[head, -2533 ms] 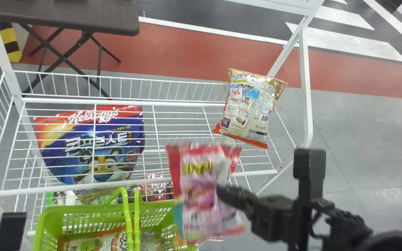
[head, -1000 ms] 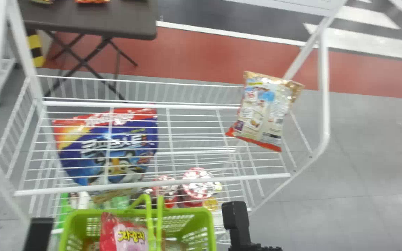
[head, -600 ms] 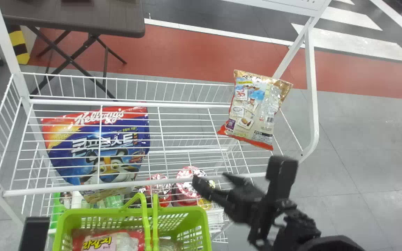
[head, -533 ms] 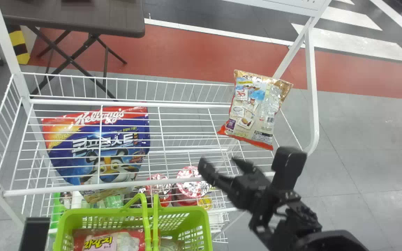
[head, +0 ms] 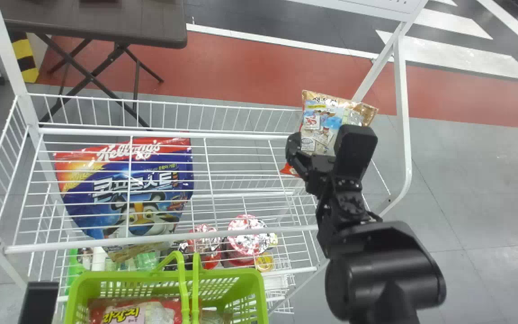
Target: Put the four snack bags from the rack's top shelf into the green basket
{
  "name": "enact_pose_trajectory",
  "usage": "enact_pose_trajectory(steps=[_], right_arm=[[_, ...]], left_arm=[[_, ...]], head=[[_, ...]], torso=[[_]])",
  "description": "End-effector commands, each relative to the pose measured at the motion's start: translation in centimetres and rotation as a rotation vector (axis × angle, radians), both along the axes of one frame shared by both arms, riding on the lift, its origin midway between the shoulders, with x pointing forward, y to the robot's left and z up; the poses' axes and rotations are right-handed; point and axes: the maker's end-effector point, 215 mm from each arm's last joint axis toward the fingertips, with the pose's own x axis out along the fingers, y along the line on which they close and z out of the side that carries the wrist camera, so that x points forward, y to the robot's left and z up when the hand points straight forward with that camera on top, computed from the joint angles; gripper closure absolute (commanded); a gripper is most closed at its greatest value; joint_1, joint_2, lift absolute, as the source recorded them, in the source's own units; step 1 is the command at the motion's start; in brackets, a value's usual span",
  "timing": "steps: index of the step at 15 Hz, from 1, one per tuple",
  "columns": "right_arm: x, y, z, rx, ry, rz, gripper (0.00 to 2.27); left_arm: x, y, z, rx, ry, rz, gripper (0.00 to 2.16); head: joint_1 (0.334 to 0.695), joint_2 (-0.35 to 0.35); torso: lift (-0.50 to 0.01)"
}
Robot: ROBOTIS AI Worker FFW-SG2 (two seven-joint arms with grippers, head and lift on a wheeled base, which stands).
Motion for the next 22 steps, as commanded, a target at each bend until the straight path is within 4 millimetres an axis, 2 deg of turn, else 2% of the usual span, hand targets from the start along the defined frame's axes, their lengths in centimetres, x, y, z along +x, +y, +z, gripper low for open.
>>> enact_pose_trajectory(steps=[1,3,4,5,6,7,10,12,15,16,17,20,21,22], right_arm=[[1.9,-2.0,-2.9,-0.004,0.105,-0.041,0.07],[2.6,-3.1,-4.3,-0.003,0.142,-0.063,0.07],[2.7,-3.5,-4.6,0.000,0.151,-0.066,0.22],[2.4,-4.6,-4.8,-0.002,0.163,-0.080,1.03],[2.1,-4.5,-5.3,0.012,0.172,-0.076,2.11],[2.0,-3.7,-5.6,0.032,0.172,-0.034,2.16],[1.3,-3.2,-4.2,0.026,0.107,-0.012,2.20],[0.8,-2.7,-2.3,0.052,0.066,0.009,2.20],[-1.4,-0.1,1.1,0.094,0.017,0.077,2.20],[-2.5,0.9,2.3,0.112,0.011,0.097,2.20],[-3.5,2.1,2.7,0.139,0.033,0.128,2.20],[-8.6,6.8,3.5,0.238,0.101,0.246,2.20],[-10.6,8.5,3.1,0.273,0.147,0.286,2.20],[-13.1,10.4,1.3,0.322,0.249,0.342,2.20]], left_arm=[[0.1,0.1,-0.1,0.003,0.001,0.001,2.12],[0.2,0.0,0.0,0.004,-0.001,0.001,2.12],[0.2,0.1,-0.2,0.007,0.000,0.003,2.12],[0.2,0.1,-0.2,0.009,0.000,0.004,2.12],[0.2,0.1,-0.2,0.008,0.002,0.005,2.12],[0.2,0.1,-0.2,0.008,0.005,0.005,2.12],[0.2,0.0,-0.3,0.009,0.004,0.005,2.12],[0.2,0.0,-0.2,0.008,0.003,0.004,2.12],[0.2,0.0,-0.2,0.008,0.003,0.006,2.12],[0.2,0.0,-0.1,0.005,0.003,0.005,2.12],[0.1,0.0,-0.2,0.007,0.004,0.005,2.12],[0.2,0.1,-0.1,0.007,0.001,0.010,2.12],[0.1,0.1,-0.2,0.008,0.006,0.008,2.12],[0.2,0.1,-0.2,0.008,0.004,0.008,2.12]], head=[[0.695,-0.350],[0.695,-0.350],[0.695,-0.350],[0.695,-0.350],[0.695,-0.350],[0.695,-0.350],[0.695,-0.350],[0.695,-0.350],[0.695,-0.350],[0.695,-0.350],[0.695,-0.350],[0.695,-0.350],[0.695,-0.350],[0.695,-0.350]], torso=[[0.000],[0.000],[0.000],[0.000],[0.000],[0.000],[0.000],[0.000],[0.000],[0.000],[0.000],[0.000],[0.000],[0.000]])
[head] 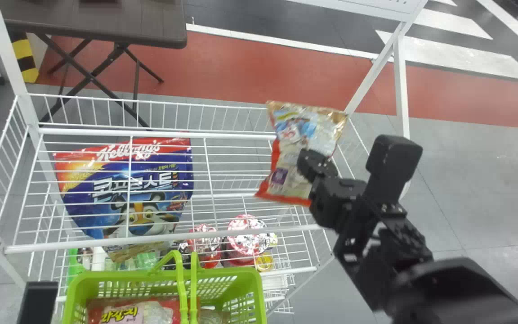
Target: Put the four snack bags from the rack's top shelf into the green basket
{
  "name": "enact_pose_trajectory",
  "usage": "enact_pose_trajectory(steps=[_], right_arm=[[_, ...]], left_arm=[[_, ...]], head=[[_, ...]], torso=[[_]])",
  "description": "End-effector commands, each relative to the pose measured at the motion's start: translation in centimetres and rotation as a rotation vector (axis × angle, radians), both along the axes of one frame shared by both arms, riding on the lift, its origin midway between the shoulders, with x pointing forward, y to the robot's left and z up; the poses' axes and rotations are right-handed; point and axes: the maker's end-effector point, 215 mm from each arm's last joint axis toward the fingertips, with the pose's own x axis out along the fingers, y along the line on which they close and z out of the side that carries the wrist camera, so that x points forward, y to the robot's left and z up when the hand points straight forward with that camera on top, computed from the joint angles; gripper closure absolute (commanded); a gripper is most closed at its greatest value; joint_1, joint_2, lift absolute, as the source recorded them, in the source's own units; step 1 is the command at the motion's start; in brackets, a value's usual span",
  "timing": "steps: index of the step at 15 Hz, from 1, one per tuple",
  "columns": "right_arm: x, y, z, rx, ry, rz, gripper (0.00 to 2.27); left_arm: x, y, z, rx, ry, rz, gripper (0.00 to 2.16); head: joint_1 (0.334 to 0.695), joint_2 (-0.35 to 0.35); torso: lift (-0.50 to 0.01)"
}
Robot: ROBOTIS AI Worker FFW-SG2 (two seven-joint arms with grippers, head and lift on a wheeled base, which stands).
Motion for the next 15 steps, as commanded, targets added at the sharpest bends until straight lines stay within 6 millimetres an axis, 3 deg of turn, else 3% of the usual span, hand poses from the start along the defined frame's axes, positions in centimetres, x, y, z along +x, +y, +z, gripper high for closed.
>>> enact_pose_trajectory(steps=[1,5,8,12,15], right_arm=[[-5.3,3.2,-2.9,0.087,0.185,0.106,2.20],[-14.6,7.4,-7.9,0.221,0.475,0.265,2.20],[-19.6,9.1,-10.3,0.277,0.622,0.324,2.20],[-22.0,10.2,-13.6,0.316,0.699,0.345,2.20],[-19.6,8.8,-15.9,0.235,0.614,0.312,2.20]], left_arm=[[0.0,0.0,0.0,0.001,0.001,-0.001,2.12],[0.1,-0.1,0.0,-0.002,-0.001,0.001,2.12],[0.1,-0.1,0.0,-0.003,0.001,0.002,2.12],[0.0,-0.1,0.1,-0.003,-0.001,0.001,2.12],[-0.3,0.0,0.2,-0.001,-0.002,-0.002,2.12]], head=[[0.695,-0.350],[0.695,-0.350],[0.695,-0.350],[0.695,-0.350],[0.695,-0.350]], torso=[[0.000],[0.000],[0.000],[0.000],[0.000]])
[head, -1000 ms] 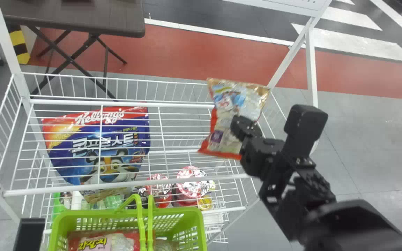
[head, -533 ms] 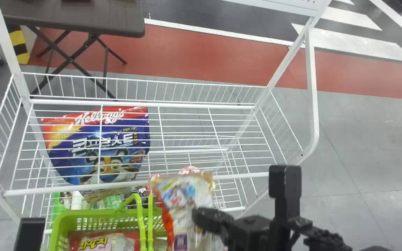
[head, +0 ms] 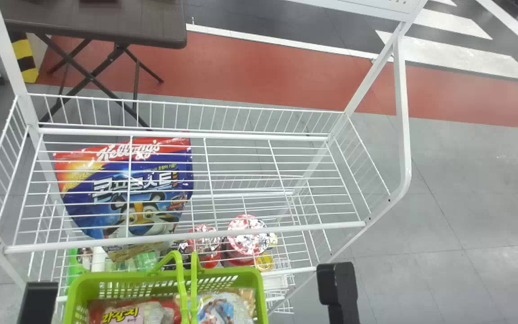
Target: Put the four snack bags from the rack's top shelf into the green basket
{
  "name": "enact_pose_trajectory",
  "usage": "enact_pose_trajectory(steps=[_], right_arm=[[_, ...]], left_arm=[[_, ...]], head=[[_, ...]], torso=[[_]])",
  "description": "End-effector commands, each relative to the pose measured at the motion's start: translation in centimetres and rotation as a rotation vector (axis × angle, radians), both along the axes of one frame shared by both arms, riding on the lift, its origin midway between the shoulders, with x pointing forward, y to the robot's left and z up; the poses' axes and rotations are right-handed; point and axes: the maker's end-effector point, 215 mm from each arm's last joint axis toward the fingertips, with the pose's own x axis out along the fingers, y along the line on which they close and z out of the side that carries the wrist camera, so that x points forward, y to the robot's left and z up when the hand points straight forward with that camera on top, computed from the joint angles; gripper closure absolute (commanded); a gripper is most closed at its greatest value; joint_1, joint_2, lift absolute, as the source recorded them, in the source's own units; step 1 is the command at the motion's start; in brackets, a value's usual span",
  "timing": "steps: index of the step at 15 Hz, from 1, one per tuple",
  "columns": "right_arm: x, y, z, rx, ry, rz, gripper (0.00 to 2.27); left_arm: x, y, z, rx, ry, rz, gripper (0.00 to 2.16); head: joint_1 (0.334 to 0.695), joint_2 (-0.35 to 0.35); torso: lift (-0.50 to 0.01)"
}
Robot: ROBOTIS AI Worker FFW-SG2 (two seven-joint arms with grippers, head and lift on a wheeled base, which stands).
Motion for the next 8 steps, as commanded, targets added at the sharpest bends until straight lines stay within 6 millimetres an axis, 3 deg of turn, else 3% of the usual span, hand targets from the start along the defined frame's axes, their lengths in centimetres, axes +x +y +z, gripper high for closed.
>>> enact_pose_trajectory(steps=[1,3,5,6,7,8], right_arm=[[1.8,-1.1,-1.2,-0.045,-0.073,-0.018,2.20],[2.8,-1.1,-1.1,-0.037,-0.110,-0.031,2.20],[2.4,0.0,-1.5,-0.020,-0.101,-0.016,2.15],[2.2,0.7,-1.5,-0.005,-0.099,-0.006,1.56],[2.3,0.8,-1.2,0.006,-0.105,-0.003,0.46],[2.5,0.7,-0.8,0.008,-0.112,-0.005,0.00]], left_arm=[[-0.2,0.1,0.1,0.001,-0.002,0.000,2.12],[-0.3,0.0,0.2,0.001,0.000,-0.002,2.12],[-0.4,-0.4,0.4,-0.003,-0.006,-0.007,2.12],[-0.4,-0.4,0.4,-0.004,-0.006,-0.008,2.12],[-0.4,-0.3,0.3,-0.001,-0.003,-0.009,2.12],[-0.4,-0.3,0.3,-0.002,-0.003,-0.008,2.12]], head=[[0.695,-0.350],[0.695,-0.350],[0.695,-0.350],[0.695,-0.350],[0.695,-0.350],[0.695,-0.350]], torso=[[0.000],[0.000],[0.000],[0.000],[0.000],[0.000]])
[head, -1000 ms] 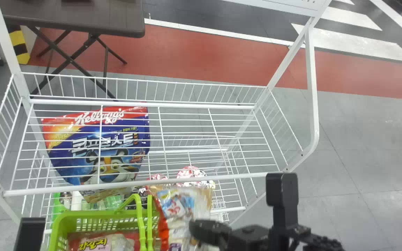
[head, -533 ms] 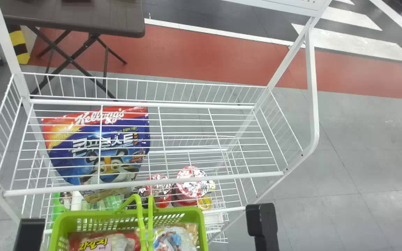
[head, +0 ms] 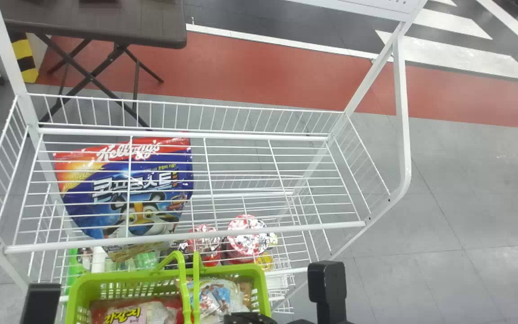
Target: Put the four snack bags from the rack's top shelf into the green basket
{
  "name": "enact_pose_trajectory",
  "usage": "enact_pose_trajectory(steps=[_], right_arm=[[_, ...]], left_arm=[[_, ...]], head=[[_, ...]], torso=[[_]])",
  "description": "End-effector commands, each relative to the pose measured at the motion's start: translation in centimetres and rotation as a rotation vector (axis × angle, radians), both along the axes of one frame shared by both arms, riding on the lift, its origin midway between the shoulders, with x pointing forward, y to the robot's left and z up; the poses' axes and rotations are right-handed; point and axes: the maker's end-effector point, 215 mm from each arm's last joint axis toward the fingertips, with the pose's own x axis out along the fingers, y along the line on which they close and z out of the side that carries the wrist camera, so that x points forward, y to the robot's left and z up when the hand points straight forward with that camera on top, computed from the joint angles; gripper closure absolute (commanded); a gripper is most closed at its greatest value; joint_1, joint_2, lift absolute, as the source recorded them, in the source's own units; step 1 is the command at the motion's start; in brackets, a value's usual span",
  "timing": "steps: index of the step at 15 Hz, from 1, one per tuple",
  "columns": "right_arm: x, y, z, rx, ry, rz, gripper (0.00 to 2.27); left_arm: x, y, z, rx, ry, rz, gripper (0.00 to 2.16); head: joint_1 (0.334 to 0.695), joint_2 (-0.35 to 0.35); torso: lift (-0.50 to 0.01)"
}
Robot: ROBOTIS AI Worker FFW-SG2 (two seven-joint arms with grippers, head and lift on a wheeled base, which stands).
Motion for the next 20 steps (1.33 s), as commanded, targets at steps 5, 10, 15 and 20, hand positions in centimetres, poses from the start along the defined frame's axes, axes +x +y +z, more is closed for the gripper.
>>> enact_pose_trajectory(steps=[5,10,15,20], right_arm=[[5.0,-1.5,5.3,0.028,-0.249,-0.071,0.06],[10.7,-4.0,16.8,-0.097,-0.757,-0.200,0.07],[11.1,-5.0,19.8,-0.188,-0.884,-0.255,0.07],[11.0,-5.4,19.8,-0.182,-0.877,-0.264,0.07]], left_arm=[[0.0,0.1,0.0,-0.001,0.001,0.000,2.12],[0.1,0.1,-0.1,0.000,0.002,0.003,2.12],[0.0,0.3,-0.1,0.000,0.003,0.001,2.12],[0.0,0.3,0.0,-0.001,0.001,0.000,2.12]], head=[[0.695,-0.350],[0.695,-0.350],[0.695,-0.350],[0.695,-0.350]], torso=[[0.000],[0.000],[0.000],[0.000]])
